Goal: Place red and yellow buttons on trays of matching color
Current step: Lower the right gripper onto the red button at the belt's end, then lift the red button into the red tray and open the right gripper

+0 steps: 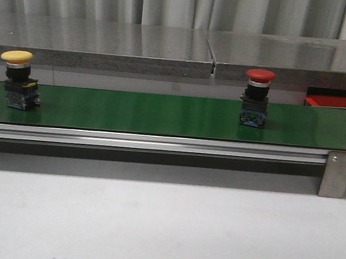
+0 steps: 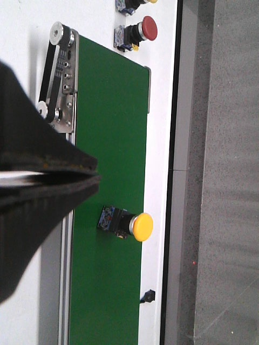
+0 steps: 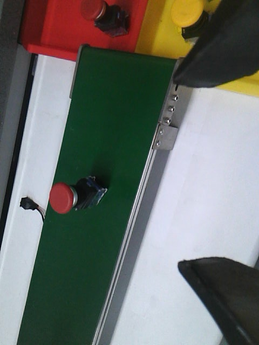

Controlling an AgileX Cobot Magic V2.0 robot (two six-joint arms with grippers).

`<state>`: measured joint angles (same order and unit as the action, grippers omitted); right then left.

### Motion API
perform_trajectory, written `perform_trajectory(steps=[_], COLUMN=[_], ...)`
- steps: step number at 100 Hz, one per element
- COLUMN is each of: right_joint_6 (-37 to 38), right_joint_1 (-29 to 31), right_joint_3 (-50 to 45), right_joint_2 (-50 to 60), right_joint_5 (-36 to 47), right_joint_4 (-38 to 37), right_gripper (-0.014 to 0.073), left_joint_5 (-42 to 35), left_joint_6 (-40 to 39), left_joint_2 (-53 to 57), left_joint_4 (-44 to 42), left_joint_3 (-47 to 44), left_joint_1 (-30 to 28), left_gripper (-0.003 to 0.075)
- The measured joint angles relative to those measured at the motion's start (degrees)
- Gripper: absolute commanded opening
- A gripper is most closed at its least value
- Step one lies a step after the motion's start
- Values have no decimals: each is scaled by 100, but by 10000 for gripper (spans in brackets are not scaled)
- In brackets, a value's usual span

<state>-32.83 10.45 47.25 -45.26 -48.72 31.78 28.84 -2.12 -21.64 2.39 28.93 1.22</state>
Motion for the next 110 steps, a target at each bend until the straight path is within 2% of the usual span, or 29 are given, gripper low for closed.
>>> perform_trajectory(steps=[27, 74, 110], right_joint_6=[-205, -958, -1044], right_joint_1=[-107, -978, -1101], right_joint_3=[248, 1270, 2028], right_joint_2=[-1381, -3848, -5129], right_joint_5=[343, 1299, 1636], right_joint_4=[41, 85, 99], right_gripper=[636, 636, 615], left_joint_5=[0, 0, 0], left_joint_6=[0, 0, 0], left_joint_2=[0, 0, 0], left_joint_4=[0, 2, 12], left_joint_3=[0, 0, 0], left_joint_1=[0, 0, 0], left_gripper=[-19, -19, -19])
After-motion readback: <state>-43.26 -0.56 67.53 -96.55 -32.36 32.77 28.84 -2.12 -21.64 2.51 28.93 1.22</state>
